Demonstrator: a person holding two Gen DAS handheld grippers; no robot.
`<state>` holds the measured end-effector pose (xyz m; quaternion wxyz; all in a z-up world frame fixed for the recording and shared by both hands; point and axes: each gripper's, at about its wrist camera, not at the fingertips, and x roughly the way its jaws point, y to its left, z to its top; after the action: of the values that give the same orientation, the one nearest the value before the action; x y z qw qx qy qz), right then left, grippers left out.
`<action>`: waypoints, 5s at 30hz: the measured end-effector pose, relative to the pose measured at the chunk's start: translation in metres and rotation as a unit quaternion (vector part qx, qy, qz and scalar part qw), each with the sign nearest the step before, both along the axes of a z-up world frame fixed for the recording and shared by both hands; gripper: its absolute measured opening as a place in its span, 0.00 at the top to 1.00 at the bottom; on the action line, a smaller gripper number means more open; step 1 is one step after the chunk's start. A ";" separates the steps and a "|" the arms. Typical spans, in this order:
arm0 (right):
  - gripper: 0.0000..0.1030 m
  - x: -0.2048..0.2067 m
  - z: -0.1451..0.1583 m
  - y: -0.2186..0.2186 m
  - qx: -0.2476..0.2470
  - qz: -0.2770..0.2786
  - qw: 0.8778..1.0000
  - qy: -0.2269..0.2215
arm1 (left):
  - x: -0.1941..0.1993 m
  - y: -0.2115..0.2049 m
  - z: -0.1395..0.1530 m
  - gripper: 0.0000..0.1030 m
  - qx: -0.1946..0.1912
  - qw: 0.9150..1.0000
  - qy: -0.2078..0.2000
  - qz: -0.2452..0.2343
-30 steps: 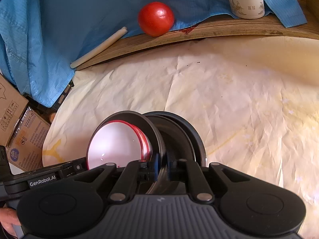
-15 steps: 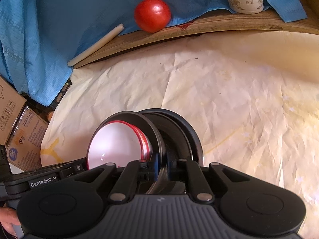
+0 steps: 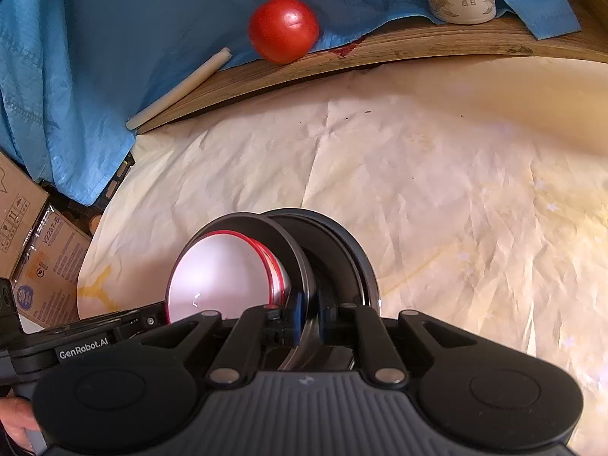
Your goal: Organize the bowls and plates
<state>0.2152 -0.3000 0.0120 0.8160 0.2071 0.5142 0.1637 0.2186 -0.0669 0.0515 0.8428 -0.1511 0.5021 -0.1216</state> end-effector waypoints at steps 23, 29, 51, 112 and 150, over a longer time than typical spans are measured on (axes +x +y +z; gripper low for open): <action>0.90 0.001 0.000 -0.007 0.001 -0.008 1.000 0.000 | 0.004 -0.004 -0.004 0.90 -0.003 1.000 0.002 -0.003; 0.89 0.001 0.000 -0.007 0.001 -0.008 1.000 0.000 | 0.003 -0.003 -0.004 0.90 -0.008 1.000 0.003 0.000; 0.87 -0.004 0.014 -0.004 -0.018 -0.014 0.999 -0.036 | 0.003 0.003 -0.004 0.88 -0.024 1.000 0.001 0.006; 0.00 -0.164 0.039 0.027 -0.105 -0.103 0.919 -0.366 | -0.116 0.033 0.034 0.01 0.068 0.950 -0.303 0.018; 0.00 -0.252 -0.049 0.053 -0.150 -0.211 0.877 -0.405 | -0.202 0.034 -0.045 0.01 0.106 0.901 -0.419 0.034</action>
<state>-0.0366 -0.2465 -0.0372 0.9895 0.1015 0.1008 -0.0215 0.0165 -0.0333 0.0066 0.9901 -0.0129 0.1067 -0.0906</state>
